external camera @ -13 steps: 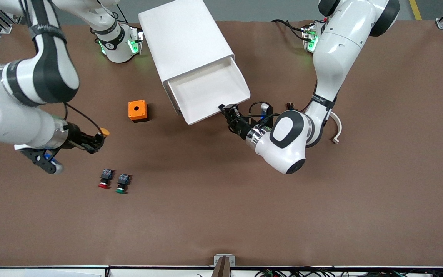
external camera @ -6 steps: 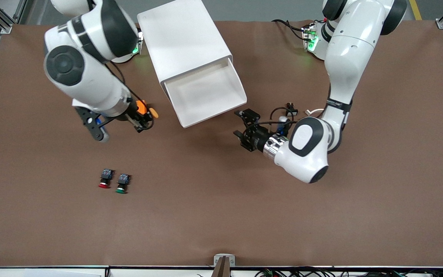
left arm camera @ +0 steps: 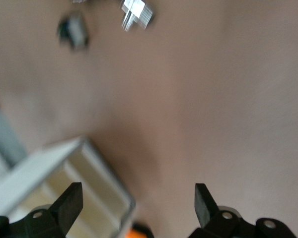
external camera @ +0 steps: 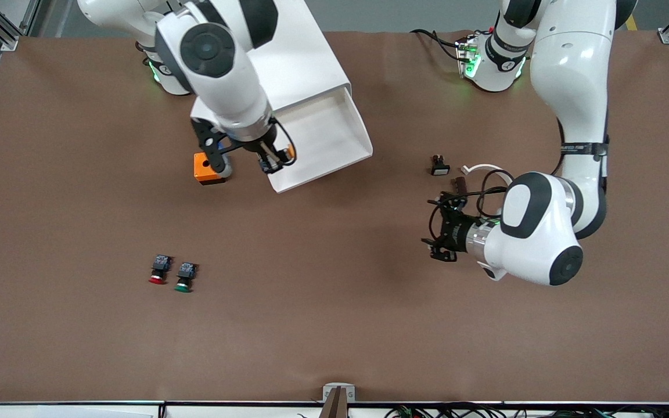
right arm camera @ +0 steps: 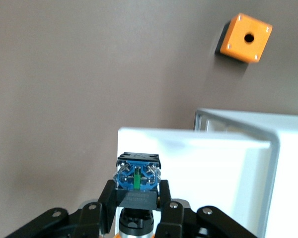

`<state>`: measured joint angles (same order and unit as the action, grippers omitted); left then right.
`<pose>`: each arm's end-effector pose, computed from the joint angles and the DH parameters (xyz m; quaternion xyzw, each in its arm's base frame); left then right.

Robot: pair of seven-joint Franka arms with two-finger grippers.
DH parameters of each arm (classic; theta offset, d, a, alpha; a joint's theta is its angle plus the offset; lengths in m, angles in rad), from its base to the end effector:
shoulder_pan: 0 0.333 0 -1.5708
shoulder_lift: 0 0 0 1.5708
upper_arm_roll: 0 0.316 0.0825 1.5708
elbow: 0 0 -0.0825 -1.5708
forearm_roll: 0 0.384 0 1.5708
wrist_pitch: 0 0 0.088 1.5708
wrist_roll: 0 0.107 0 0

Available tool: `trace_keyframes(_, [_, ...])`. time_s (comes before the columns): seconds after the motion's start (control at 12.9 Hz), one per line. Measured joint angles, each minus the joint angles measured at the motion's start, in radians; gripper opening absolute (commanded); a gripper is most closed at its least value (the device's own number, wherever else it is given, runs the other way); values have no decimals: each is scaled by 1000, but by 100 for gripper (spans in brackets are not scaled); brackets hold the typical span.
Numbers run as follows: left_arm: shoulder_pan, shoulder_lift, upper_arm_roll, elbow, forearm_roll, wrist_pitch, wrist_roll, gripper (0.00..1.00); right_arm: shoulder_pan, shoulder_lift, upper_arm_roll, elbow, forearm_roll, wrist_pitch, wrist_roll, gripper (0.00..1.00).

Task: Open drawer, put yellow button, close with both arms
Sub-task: 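Carry the button over the drawer with the right gripper while the left gripper withdraws, then lower the yellow button into the drawer and open the right gripper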

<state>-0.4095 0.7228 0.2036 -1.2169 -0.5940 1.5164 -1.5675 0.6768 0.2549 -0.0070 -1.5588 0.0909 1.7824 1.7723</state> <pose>0.6630 -0.2391 0.3368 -0.7205 -0.6267 0.2965 0.0139 0.4941 0.4018 0.4963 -0.8456 0.5318 0.0461 0.0002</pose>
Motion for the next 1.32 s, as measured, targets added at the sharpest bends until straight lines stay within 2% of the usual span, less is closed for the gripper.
trace_keyframes(0.39, [0,-22,21,1,240,14,499,99,73,63,-1,-30,-97,99,155,3])
trace_keyframes(0.47, [1,-27,26,1,276,20,598,99,79,80,-1,-30,-110,113,171,12])
trace_keyframes(0.62, [6,-34,31,1,307,61,757,99,83,103,-1,-30,-118,129,184,40])
trace_keyframes(0.7, [4,-35,30,1,308,94,823,99,83,105,-2,-30,-118,129,187,60])
trace_keyframes(0.78, [-2,-36,26,1,308,125,869,100,82,105,-5,-26,-117,128,190,86])
trace_keyframes(0.86, [-13,-36,24,1,308,144,892,100,81,104,-9,-19,-116,128,190,100])
trace_keyframes(1.09, [-66,-35,20,-3,309,171,906,100,66,102,-21,27,-114,99,170,100])
trace_keyframes(1.32, [-151,-33,10,-18,309,209,895,100,2,92,-26,119,-93,-9,71,100])
